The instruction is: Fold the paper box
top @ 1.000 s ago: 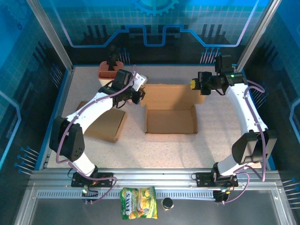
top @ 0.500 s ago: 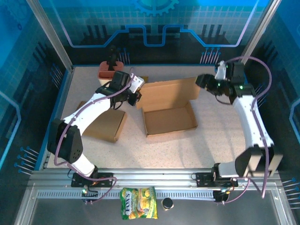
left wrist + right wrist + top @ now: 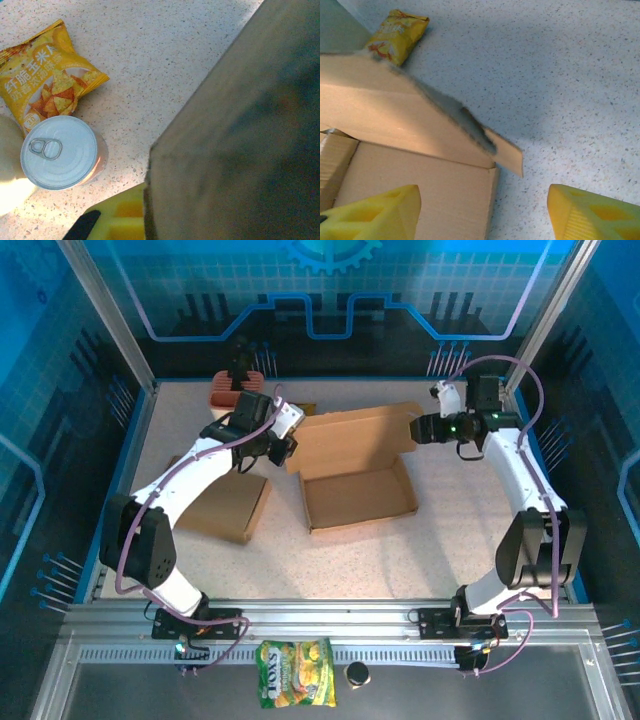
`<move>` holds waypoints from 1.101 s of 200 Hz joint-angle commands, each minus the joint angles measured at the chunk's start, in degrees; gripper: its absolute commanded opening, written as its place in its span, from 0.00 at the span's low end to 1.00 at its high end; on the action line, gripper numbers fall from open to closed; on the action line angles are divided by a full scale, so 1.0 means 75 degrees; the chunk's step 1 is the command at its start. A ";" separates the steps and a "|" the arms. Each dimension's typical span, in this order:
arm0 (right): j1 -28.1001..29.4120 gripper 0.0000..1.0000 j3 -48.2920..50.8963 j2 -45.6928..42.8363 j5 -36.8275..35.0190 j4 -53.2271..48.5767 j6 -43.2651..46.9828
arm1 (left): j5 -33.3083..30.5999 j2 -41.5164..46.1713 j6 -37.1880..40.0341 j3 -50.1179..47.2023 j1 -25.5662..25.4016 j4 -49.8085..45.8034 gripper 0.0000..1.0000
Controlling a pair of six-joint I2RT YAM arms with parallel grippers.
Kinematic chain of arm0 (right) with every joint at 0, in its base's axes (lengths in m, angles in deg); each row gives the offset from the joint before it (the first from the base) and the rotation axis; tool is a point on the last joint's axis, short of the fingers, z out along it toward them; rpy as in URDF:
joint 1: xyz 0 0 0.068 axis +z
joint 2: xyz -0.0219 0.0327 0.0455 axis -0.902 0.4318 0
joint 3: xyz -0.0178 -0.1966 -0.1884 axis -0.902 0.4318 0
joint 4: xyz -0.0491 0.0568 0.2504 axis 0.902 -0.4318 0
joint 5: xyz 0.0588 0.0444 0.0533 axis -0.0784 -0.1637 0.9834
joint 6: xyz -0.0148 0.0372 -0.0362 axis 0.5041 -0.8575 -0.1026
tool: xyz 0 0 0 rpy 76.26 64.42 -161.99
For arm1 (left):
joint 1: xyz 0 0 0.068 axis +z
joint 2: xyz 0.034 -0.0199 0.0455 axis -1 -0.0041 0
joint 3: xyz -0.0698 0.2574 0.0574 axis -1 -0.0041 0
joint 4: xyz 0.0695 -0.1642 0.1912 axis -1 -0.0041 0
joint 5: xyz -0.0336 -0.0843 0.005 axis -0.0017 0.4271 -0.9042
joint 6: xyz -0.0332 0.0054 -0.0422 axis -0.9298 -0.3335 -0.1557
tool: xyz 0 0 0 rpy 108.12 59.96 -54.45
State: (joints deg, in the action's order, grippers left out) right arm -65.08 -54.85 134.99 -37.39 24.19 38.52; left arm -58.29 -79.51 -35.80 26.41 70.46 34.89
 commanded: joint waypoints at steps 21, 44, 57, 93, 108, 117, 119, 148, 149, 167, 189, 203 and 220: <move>0.0030 0.68 -0.0916 0.0843 0.0271 -0.0544 0.0731 | 0.0111 -0.0096 0.0179 0.0373 0.0091 -0.0274 0.01; 0.0054 0.62 -0.1200 0.1120 0.0792 -0.0659 0.0732 | 0.0123 -0.0180 0.0140 0.0493 0.0090 -0.0303 0.01; 0.0130 0.59 -0.1319 0.1256 0.0671 -0.0754 0.0761 | 0.0120 -0.0216 0.0116 0.0554 0.0090 -0.0336 0.01; 0.0141 0.43 -0.1489 0.1493 0.0694 -0.0785 0.0680 | 0.0111 -0.0280 0.0067 0.0642 0.0091 -0.0364 0.01; 0.0154 0.34 -0.1593 0.1546 0.0681 -0.0826 0.0664 | 0.0089 -0.0320 0.0066 0.0658 0.0090 -0.0374 0.01; 0.0176 0.28 -0.1629 0.1574 0.0583 -0.0864 0.0644 | 0.0079 -0.0344 0.0021 0.0687 0.0091 -0.0368 0.01; 0.0187 0.27 -0.1644 0.1577 0.0550 -0.0876 0.0644 | 0.0071 -0.0353 0.0017 0.0691 0.0091 -0.0373 0.01; 0.0355 0.13 -0.1603 0.1559 0.0156 -0.0991 0.0684 | -0.0117 -0.0516 -0.0353 0.0917 0.0073 -0.0391 0.01; 0.0357 0.12 -0.1599 0.1553 0.0136 -0.0997 0.0682 | -0.0126 -0.0524 -0.0372 0.0934 0.0070 -0.0394 0.01; 0.0416 0.05 -0.1425 0.1418 -0.0103 -0.0858 0.0527 | -0.0369 -0.0686 -0.0666 0.1181 -0.0033 -0.0426 0.01; 0.0493 0.00 -0.1290 0.1166 -0.0581 -0.0624 0.0088 | -0.0810 -0.0905 -0.1114 0.1497 -0.0264 -0.0376 0.01; 0.0625 0.00 -0.1137 0.0926 -0.1065 -0.0348 -0.0213 | -0.1096 -0.1071 -0.1607 0.1735 -0.0444 -0.0263 0.00; 0.0730 0.00 -0.0787 0.0533 -0.1485 0.0228 -0.0777 | -0.2276 -0.1448 -0.2512 0.2261 -0.0794 -0.0298 0.00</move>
State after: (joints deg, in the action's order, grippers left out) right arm -61.48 -63.66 143.84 -42.57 21.50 38.58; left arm -65.87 -87.29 -45.11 37.67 67.79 31.83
